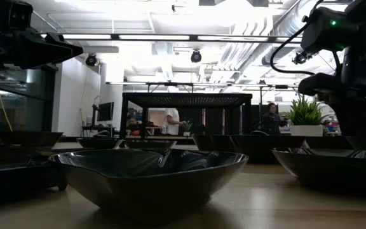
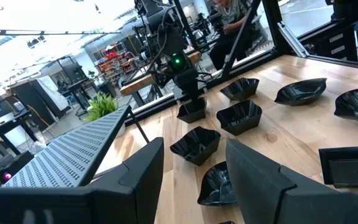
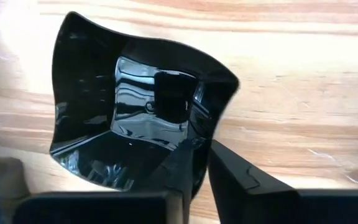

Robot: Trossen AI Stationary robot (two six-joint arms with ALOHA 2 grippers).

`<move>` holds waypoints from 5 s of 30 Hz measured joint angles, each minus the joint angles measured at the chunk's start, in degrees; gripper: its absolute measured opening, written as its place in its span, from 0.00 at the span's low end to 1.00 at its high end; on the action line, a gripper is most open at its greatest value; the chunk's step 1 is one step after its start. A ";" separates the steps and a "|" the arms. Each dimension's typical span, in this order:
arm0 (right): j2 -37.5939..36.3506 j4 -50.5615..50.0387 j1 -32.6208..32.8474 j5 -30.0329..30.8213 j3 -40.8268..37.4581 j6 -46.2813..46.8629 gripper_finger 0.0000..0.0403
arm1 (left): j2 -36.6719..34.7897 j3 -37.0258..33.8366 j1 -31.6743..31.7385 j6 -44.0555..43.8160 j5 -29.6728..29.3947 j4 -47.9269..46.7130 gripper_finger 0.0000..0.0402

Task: Pick & Place Mini shaped plates
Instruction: Put the black distorted square plate on the shelf

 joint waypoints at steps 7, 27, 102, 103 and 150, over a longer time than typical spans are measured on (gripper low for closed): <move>-2.26 -0.44 0.00 0.54 0.02 -0.39 0.02 | -0.01 0.00 -0.01 0.00 0.00 0.00 0.42; -6.74 -0.87 -0.16 4.57 4.26 -6.78 0.00 | -0.01 0.00 -0.02 -0.01 0.00 0.00 0.42; 33.44 -11.35 -47.72 -20.17 56.31 -51.47 0.00 | -0.02 0.00 -0.01 0.00 -0.04 0.00 0.42; 33.44 -11.39 -47.72 -20.16 56.30 -51.52 0.00 | -0.01 0.00 -0.01 0.00 -0.04 0.00 0.42; 33.39 -13.49 -47.32 -18.55 56.24 -53.46 0.13 | -0.02 0.00 0.00 0.01 -0.04 0.00 0.42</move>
